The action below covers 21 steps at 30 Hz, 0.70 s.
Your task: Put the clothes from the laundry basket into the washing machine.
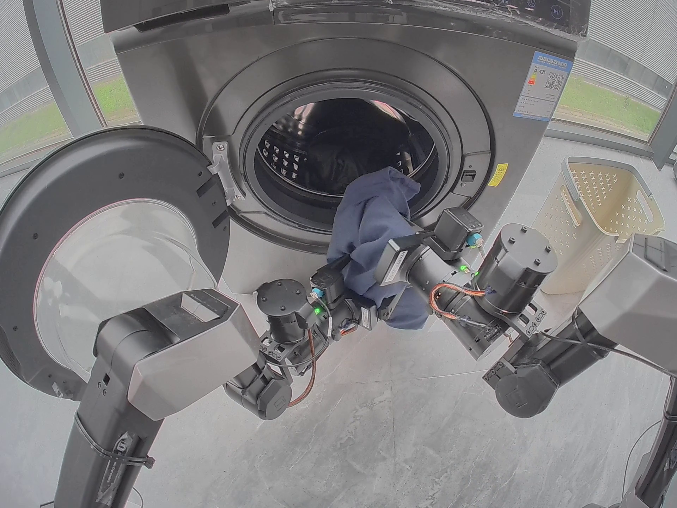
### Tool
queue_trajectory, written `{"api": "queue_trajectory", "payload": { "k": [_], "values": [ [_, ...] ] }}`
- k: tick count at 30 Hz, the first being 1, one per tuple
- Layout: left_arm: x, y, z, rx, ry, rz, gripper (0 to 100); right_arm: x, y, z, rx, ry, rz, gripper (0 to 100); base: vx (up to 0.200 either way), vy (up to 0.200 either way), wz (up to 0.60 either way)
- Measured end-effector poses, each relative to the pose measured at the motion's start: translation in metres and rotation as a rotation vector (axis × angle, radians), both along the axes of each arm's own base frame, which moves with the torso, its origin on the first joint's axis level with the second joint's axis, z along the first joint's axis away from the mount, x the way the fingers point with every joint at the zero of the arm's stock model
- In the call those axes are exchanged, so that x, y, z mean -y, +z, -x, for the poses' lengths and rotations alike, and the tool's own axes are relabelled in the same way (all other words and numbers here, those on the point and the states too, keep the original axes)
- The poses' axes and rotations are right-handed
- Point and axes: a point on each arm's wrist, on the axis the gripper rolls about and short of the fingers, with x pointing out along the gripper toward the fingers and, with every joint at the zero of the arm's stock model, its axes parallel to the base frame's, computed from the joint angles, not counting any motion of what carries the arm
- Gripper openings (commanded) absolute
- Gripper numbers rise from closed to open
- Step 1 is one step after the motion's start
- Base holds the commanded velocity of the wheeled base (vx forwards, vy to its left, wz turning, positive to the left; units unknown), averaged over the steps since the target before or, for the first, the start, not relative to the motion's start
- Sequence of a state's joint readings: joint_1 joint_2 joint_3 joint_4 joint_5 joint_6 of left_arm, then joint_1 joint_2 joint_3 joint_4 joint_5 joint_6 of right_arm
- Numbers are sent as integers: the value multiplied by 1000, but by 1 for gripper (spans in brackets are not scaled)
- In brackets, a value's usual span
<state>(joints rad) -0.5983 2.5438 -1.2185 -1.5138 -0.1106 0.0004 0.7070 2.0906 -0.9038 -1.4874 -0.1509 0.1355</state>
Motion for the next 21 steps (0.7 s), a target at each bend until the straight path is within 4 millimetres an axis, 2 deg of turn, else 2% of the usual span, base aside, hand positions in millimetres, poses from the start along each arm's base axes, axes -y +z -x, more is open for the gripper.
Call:
{"api": "queue_trajectory", "payload": {
  "k": [6,7,15,21],
  "values": [
    [5,-1,-6,2,14,21,100,-1,0,2,-2,6,0,0,0,0,0],
    [5,-1,-6,3,19,22,0,-1,0,2,-2,7,0,0,0,0,0],
    [7,-2,-7,2,21,33,0,-1,-1,2,-6,8,-3,0,0,0,0],
    [2,3,-9,3,40,59,0,0,-1,1,-6,5,-4,0,0,0,0]
  ]
}}
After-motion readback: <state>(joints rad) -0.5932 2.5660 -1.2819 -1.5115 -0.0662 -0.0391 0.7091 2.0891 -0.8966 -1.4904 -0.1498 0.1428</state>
